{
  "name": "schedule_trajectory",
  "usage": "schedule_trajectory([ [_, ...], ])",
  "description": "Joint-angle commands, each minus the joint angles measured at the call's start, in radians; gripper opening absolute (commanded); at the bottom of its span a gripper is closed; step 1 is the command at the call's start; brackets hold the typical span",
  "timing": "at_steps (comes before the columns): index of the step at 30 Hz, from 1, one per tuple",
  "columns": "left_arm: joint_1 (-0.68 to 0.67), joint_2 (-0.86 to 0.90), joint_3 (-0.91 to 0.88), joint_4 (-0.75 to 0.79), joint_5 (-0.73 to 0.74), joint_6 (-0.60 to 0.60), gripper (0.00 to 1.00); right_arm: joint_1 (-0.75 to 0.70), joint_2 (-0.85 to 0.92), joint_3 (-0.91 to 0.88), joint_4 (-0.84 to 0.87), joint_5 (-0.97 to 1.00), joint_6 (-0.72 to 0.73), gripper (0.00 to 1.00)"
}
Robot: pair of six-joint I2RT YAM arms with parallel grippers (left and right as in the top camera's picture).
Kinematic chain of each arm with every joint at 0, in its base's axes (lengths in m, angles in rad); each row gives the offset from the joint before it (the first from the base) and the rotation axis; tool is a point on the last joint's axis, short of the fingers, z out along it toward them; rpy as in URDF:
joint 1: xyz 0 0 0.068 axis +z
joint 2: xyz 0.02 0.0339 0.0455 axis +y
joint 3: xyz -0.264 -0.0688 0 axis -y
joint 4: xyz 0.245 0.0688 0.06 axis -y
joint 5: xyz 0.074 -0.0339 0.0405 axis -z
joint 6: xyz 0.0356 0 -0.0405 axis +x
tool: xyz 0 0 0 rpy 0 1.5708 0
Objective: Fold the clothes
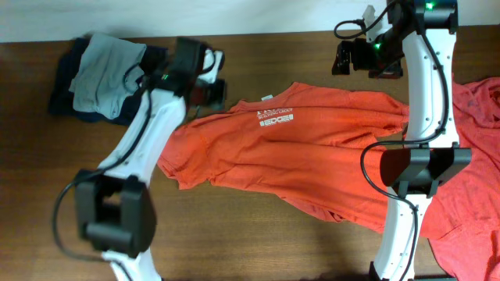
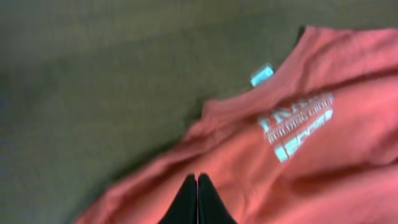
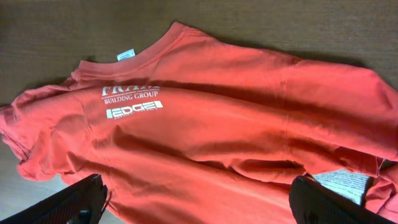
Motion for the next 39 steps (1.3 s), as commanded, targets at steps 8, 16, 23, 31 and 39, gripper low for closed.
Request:
schedule_trajectory([
  [8,-0.016,0.272,0.219,-0.134,-0.061,0.068,0.03,-0.003,-0.03,0.012,-0.005,0.002,0.001,0.98],
  [16,-0.018,0.326,0.219,-0.251,-0.06,0.068,0.03,-0.003,-0.03,0.012,-0.005,0.002,0.001,0.99],
  [23,-0.034,0.326,0.219,-0.319,-0.06,0.068,0.01,-0.003,-0.03,0.012,-0.006,0.002,0.001,0.99],
  [31,-0.067,0.326,0.217,-0.357,-0.06,0.068,0.01,-0.003,-0.03,0.012,-0.005,0.002,0.001,0.99],
  [39,-0.077,0.326,0.25,-0.311,-0.174,0.02,0.01,-0.003,-0.03,0.012,-0.005,0.002,0.001,0.99],
])
